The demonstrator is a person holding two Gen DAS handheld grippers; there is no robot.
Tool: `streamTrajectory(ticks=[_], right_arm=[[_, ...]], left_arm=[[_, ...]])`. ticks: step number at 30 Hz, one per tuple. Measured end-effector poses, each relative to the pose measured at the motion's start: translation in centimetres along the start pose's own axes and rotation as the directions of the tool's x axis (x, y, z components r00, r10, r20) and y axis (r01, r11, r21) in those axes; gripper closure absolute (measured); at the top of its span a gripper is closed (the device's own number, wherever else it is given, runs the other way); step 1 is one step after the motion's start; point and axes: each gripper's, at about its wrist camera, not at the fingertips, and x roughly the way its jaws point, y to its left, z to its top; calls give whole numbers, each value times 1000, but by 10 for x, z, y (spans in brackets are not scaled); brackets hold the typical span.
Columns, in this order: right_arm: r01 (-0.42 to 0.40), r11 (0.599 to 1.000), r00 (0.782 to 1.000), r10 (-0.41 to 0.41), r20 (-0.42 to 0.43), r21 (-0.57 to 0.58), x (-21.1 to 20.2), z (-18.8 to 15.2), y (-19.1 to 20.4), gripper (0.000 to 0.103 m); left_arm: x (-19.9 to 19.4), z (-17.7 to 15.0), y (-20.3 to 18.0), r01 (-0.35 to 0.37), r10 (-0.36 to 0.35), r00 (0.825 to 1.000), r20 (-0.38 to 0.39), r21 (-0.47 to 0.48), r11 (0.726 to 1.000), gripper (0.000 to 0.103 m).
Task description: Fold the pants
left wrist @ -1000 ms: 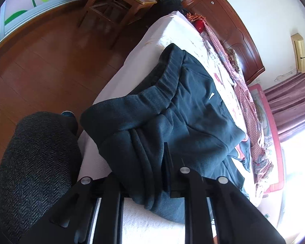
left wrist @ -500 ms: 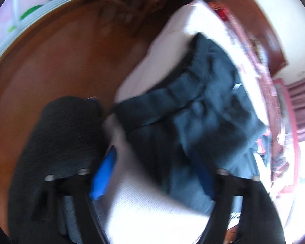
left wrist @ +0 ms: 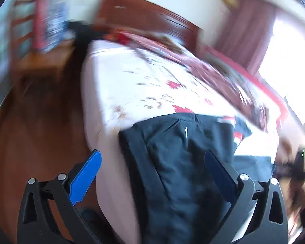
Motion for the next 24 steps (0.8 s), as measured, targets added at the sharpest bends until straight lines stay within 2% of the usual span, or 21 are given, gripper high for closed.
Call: streamTrajectory(ticks=[1,3,6,8,10,12,15,19,23,24], right_arm=[[-18,1000,999,17,-28,-17,7,-1,14,36],[-21,999,998,18,-67,-40,17,-5,37,36],[-22,998,994,16,-111,-52,27,-8,58,36],[-29,999,991,23,-131,-44,31,-6,67,36],[-22,999,990,16,-140,-42,33,-8,72,36],[-21,998,988,12,-152,-56,37,-7,80,36],[-46,998,984,36,-177,-50,45,-5,87,36],[-72,994,979,56,-194,-79,56,-4,101,36],[-107,990,974,86,-209,-94,65,-5,112,36],[-104,990,974,83,-210,-93,66,-6,113,36]], left_arm=[[17,7,5,-43,43,999,-5,59,997,2],[43,18,15,33,-30,999,-28,115,993,2],[81,24,28,143,-135,988,-80,116,983,2],[104,22,35,190,-179,977,-114,103,976,4],[121,17,40,233,-221,965,-143,75,970,21],[133,14,45,286,-279,948,-156,22,958,30],[144,11,58,318,-318,937,-146,-25,948,40],[146,3,71,363,-373,913,-167,-91,928,41],[148,2,75,376,-391,903,-178,-114,920,41],[150,3,77,374,-390,903,-180,-118,920,47]])
